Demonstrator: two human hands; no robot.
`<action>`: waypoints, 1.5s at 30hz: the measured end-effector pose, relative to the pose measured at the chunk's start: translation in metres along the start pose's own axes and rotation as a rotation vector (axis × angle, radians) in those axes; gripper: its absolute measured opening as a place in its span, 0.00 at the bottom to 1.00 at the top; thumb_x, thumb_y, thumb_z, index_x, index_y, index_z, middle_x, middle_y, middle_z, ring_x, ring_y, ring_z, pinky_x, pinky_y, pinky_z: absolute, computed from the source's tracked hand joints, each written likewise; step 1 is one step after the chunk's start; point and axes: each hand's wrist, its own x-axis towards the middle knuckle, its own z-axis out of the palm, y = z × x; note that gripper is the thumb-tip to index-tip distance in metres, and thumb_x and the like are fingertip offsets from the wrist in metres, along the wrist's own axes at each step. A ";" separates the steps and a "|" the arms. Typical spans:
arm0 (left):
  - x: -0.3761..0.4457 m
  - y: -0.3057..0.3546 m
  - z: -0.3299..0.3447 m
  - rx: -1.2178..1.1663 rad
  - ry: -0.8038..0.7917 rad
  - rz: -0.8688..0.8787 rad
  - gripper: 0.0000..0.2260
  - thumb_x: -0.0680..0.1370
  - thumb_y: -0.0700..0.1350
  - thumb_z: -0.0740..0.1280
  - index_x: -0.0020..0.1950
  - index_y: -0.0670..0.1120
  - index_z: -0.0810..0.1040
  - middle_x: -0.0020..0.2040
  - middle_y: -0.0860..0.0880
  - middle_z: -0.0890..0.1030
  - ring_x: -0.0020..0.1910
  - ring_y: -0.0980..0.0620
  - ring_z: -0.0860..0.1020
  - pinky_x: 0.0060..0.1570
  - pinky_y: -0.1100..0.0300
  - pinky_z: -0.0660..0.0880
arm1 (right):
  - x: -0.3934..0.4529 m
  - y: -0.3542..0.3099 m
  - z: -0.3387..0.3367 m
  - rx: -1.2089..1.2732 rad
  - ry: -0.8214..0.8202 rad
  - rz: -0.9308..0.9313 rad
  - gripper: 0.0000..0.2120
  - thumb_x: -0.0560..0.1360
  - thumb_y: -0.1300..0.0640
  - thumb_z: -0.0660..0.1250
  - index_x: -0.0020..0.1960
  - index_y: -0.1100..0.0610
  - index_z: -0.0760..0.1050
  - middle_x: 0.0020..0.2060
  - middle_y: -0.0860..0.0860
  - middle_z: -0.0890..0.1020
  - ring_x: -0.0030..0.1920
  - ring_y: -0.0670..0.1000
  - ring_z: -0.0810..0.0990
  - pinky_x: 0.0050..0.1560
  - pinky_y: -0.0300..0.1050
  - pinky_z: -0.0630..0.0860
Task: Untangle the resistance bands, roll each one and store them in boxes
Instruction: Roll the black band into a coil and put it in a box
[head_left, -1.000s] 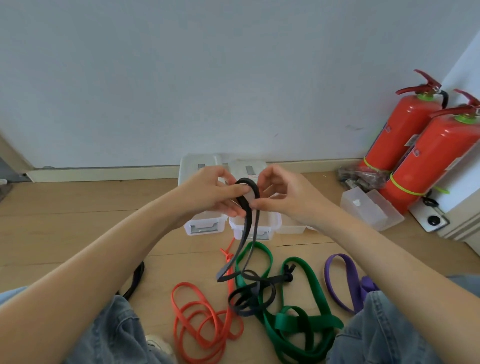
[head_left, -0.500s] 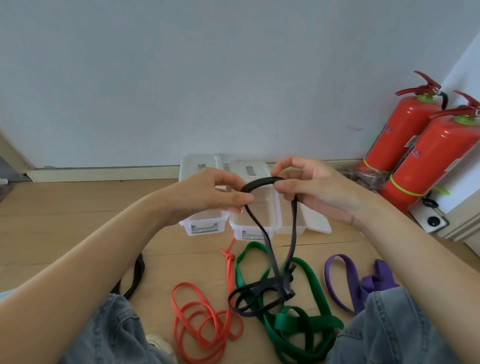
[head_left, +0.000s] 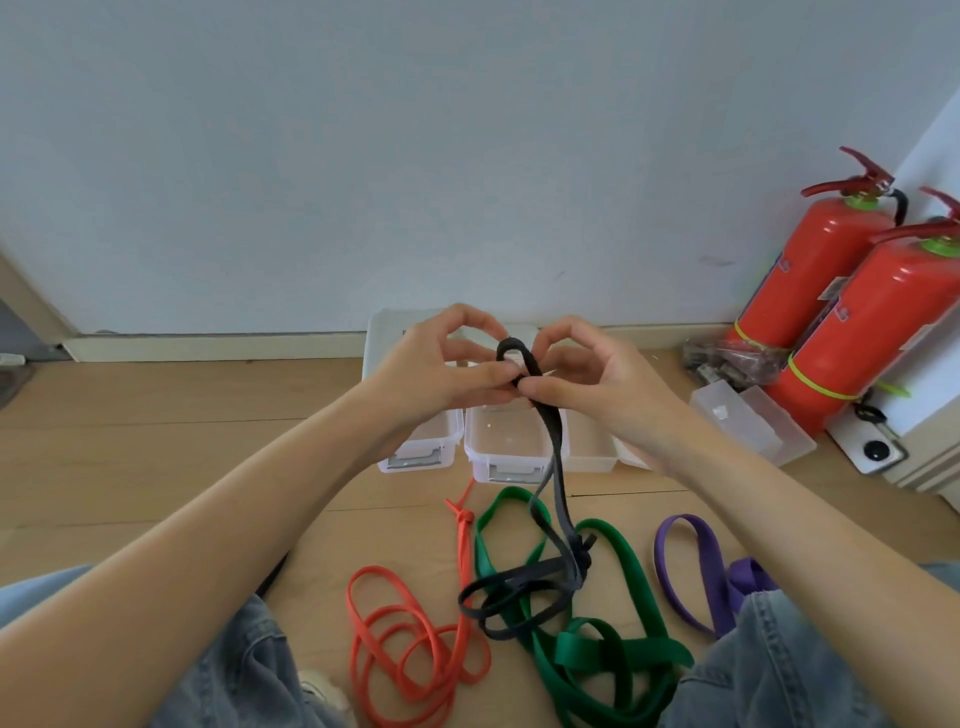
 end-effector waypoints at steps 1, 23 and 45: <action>0.000 0.000 0.000 0.021 0.012 0.006 0.13 0.72 0.38 0.71 0.55 0.44 0.74 0.47 0.42 0.82 0.43 0.46 0.84 0.42 0.65 0.79 | 0.001 -0.001 0.000 -0.086 0.009 -0.018 0.10 0.69 0.60 0.73 0.45 0.56 0.73 0.39 0.52 0.84 0.41 0.50 0.83 0.47 0.41 0.79; -0.001 -0.002 -0.011 0.358 -0.134 -0.180 0.04 0.69 0.46 0.74 0.40 0.47 0.82 0.41 0.49 0.85 0.41 0.58 0.82 0.42 0.70 0.75 | -0.007 -0.011 0.005 -0.543 -0.009 -0.207 0.05 0.71 0.61 0.71 0.46 0.55 0.81 0.40 0.43 0.82 0.43 0.41 0.79 0.45 0.36 0.74; 0.002 -0.014 -0.011 -0.189 -0.102 -0.275 0.06 0.73 0.37 0.69 0.49 0.37 0.79 0.46 0.44 0.84 0.47 0.54 0.83 0.47 0.68 0.77 | -0.009 -0.010 0.016 -0.299 0.102 -0.178 0.10 0.69 0.63 0.73 0.44 0.50 0.79 0.39 0.48 0.85 0.37 0.46 0.83 0.43 0.39 0.80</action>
